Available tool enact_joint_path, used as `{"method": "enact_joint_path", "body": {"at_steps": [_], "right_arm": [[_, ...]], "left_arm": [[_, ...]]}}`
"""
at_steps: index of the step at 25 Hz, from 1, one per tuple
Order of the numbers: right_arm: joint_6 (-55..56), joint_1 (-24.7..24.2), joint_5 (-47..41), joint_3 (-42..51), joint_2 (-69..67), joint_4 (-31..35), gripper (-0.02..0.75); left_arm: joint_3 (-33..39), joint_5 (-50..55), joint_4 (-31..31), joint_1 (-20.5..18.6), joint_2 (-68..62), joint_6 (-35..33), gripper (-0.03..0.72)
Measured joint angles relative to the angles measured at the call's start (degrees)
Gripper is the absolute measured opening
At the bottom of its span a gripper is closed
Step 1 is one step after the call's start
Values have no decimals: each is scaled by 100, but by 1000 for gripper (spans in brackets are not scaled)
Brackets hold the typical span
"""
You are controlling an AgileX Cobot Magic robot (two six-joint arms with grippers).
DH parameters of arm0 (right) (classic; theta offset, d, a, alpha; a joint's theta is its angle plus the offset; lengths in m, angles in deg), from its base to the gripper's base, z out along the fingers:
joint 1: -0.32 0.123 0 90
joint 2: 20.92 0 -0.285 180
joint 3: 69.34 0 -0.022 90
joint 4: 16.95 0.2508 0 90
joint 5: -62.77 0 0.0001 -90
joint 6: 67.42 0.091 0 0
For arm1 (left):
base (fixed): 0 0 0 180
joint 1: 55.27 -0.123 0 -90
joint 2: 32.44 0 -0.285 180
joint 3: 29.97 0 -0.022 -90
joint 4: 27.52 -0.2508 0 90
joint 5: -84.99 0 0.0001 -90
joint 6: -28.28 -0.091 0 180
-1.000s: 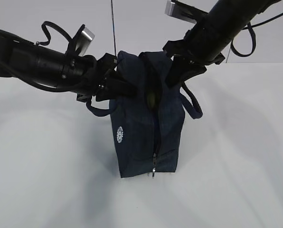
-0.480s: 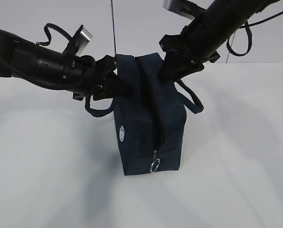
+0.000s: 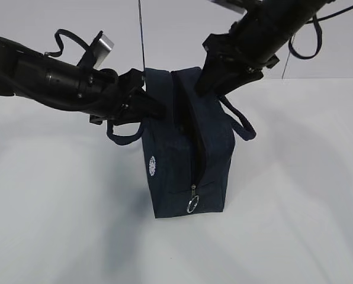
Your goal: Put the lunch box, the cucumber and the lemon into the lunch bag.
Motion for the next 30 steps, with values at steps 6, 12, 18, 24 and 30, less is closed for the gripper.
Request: {"method": "enact_joint_path", "body": {"at_steps": [6,12,18,24,30], "right_arm": [[161,0,-37,-185,452,-715,380],[341,0,-97,-191,780,-1099,380],[380,0,-110,-191,1191,-1102,380],[214,0,281,517,1686,-956,380],[-329,0,1382,2277,2593,-730,380]], "left_arm": [[0,33,0,-179,0,-79,330],[0,-60,-27,-334,303,-893,347],[0,-297,-485,-338,922,-1620,350],[0,-50,-2049,-267,1328,-1549,351],[0,145,-3158,144,1511,-1044,351]]}}
